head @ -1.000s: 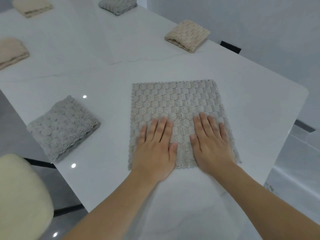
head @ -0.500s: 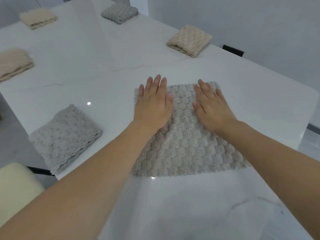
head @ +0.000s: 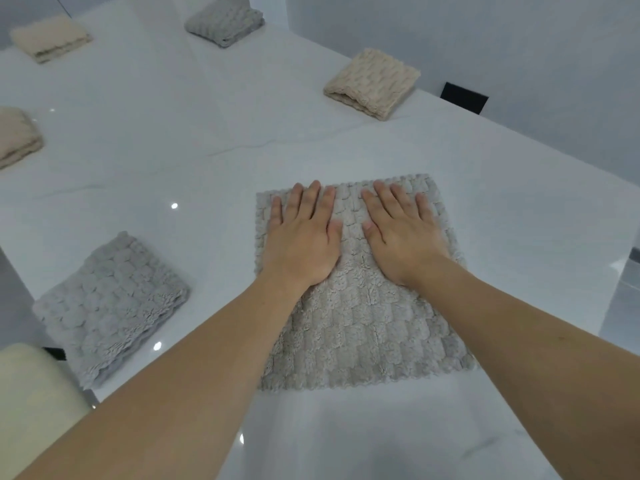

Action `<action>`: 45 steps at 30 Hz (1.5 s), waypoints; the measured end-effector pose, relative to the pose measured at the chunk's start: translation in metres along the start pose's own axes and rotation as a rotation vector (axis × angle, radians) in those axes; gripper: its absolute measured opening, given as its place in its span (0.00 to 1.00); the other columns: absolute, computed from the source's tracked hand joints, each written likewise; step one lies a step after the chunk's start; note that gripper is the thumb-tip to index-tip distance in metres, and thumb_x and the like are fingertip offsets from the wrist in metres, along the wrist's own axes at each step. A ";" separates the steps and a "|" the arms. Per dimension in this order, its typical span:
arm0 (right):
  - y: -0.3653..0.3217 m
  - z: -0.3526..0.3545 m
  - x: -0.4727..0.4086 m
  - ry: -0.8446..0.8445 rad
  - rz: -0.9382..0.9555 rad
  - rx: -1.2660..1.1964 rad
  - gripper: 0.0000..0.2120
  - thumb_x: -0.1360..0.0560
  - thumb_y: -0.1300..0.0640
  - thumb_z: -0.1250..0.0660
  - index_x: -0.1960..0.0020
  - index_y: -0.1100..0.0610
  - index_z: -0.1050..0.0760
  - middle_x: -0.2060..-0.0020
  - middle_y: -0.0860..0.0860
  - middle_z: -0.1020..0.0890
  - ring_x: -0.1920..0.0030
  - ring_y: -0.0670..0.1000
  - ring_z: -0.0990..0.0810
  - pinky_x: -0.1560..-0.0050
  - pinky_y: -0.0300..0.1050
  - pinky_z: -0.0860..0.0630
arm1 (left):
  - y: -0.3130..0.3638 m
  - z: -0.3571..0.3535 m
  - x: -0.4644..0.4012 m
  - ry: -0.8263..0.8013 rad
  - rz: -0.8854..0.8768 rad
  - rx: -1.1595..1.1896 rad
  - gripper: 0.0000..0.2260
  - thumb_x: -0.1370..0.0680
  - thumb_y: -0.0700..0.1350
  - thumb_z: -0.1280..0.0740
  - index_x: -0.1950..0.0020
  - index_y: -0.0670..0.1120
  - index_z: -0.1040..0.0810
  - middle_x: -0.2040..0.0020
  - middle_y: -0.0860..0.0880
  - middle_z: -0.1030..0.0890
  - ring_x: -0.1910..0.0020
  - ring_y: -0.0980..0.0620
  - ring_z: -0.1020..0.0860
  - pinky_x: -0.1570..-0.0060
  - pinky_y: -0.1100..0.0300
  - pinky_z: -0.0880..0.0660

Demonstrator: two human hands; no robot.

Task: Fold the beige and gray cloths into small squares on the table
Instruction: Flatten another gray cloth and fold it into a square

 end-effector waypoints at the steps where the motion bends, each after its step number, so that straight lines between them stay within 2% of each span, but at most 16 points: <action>1: 0.000 0.000 -0.001 0.000 -0.005 0.002 0.26 0.18 0.44 0.61 0.21 0.47 0.59 0.22 0.46 0.58 0.23 0.48 0.62 0.24 0.55 0.63 | -0.001 0.000 -0.001 0.002 0.004 -0.002 0.26 0.18 0.56 0.56 0.20 0.53 0.53 0.20 0.52 0.52 0.21 0.50 0.57 0.25 0.44 0.61; 8: 0.012 0.005 0.008 -0.007 0.047 -0.004 0.27 0.18 0.45 0.61 0.21 0.49 0.60 0.22 0.46 0.58 0.23 0.47 0.62 0.24 0.51 0.63 | -0.011 0.002 0.004 -0.001 -0.001 0.001 0.27 0.18 0.57 0.57 0.20 0.51 0.54 0.19 0.52 0.52 0.21 0.50 0.57 0.24 0.47 0.60; 14: 0.053 0.008 0.028 -0.024 -0.065 -0.019 0.27 0.18 0.44 0.61 0.21 0.49 0.60 0.22 0.46 0.59 0.23 0.46 0.62 0.24 0.46 0.63 | -0.062 0.008 0.024 0.007 0.108 0.016 0.26 0.17 0.55 0.57 0.20 0.49 0.53 0.19 0.50 0.52 0.21 0.50 0.55 0.23 0.49 0.58; 29: 0.054 0.005 0.024 0.019 -0.059 -0.024 0.27 0.18 0.45 0.59 0.21 0.49 0.57 0.22 0.45 0.56 0.23 0.46 0.60 0.24 0.46 0.61 | -0.064 0.005 0.021 0.057 0.111 0.045 0.26 0.17 0.56 0.54 0.20 0.51 0.50 0.20 0.52 0.50 0.21 0.51 0.54 0.24 0.48 0.58; 33: 0.050 0.010 0.023 -0.014 -0.085 0.050 0.28 0.18 0.45 0.62 0.21 0.52 0.58 0.22 0.48 0.57 0.23 0.48 0.61 0.25 0.52 0.67 | -0.059 0.008 0.018 0.012 0.148 -0.051 0.27 0.18 0.55 0.57 0.20 0.49 0.52 0.20 0.52 0.52 0.21 0.49 0.56 0.25 0.44 0.62; 36: 0.023 0.025 0.037 0.094 -0.087 0.065 0.29 0.20 0.46 0.63 0.22 0.54 0.50 0.21 0.51 0.54 0.22 0.50 0.61 0.28 0.55 0.73 | -0.035 0.024 0.026 0.074 0.140 -0.095 0.27 0.18 0.53 0.57 0.20 0.45 0.51 0.20 0.48 0.51 0.21 0.47 0.58 0.25 0.44 0.64; 38: -0.001 0.017 0.061 0.098 -0.027 0.002 0.30 0.21 0.45 0.63 0.21 0.52 0.52 0.21 0.49 0.54 0.23 0.49 0.61 0.26 0.54 0.70 | -0.006 0.021 0.050 0.107 0.047 0.015 0.29 0.19 0.54 0.57 0.20 0.44 0.52 0.20 0.47 0.52 0.21 0.47 0.58 0.25 0.46 0.64; 40: -0.013 -0.002 0.081 0.026 -0.010 0.002 0.29 0.21 0.44 0.64 0.21 0.50 0.58 0.22 0.47 0.57 0.23 0.48 0.62 0.25 0.54 0.66 | 0.015 0.006 0.081 0.048 -0.025 0.013 0.28 0.18 0.57 0.59 0.20 0.47 0.54 0.19 0.49 0.54 0.21 0.49 0.58 0.24 0.46 0.62; 45: -0.005 -0.008 0.075 0.016 -0.026 0.004 0.29 0.21 0.44 0.64 0.21 0.49 0.61 0.22 0.46 0.58 0.23 0.48 0.63 0.24 0.53 0.64 | 0.012 -0.007 0.080 0.007 0.011 -0.005 0.28 0.18 0.58 0.57 0.20 0.49 0.54 0.19 0.50 0.53 0.21 0.49 0.58 0.24 0.46 0.61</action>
Point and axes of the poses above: each hand's wrist, its own x-axis away from the middle knuckle, its own z-axis out of the back of the hand, y = z × x, the point moved 4 cm from there along -x, towards the middle knuckle
